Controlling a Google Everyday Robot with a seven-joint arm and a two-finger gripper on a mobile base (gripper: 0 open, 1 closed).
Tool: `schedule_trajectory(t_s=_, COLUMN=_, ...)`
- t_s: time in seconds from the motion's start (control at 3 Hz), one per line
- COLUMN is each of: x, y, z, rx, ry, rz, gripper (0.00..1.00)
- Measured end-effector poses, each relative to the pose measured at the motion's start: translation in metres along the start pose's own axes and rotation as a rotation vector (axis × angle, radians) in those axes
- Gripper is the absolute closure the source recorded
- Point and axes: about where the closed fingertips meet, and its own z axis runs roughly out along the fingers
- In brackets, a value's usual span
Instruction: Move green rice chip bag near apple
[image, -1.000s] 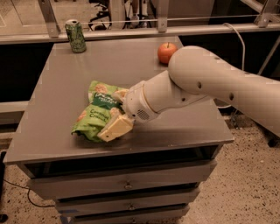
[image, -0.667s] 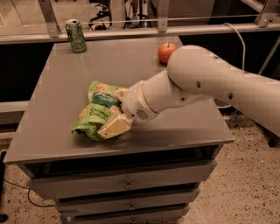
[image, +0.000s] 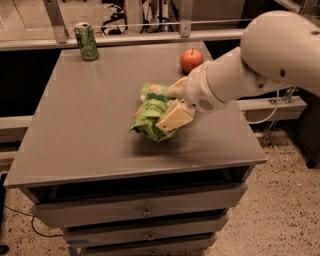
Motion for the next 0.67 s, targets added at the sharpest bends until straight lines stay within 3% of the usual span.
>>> schedule_trajectory(t_s=0.33, x=0.0173, y=-0.0349, z=-0.0467, rx=0.125, ry=0.065, rz=-0.019, gripper=1.0)
schedule_trajectory(t_s=0.67, x=0.0172, y=-0.0348, z=-0.0468, rx=0.125, ry=0.065, rz=-0.019, gripper=1.0)
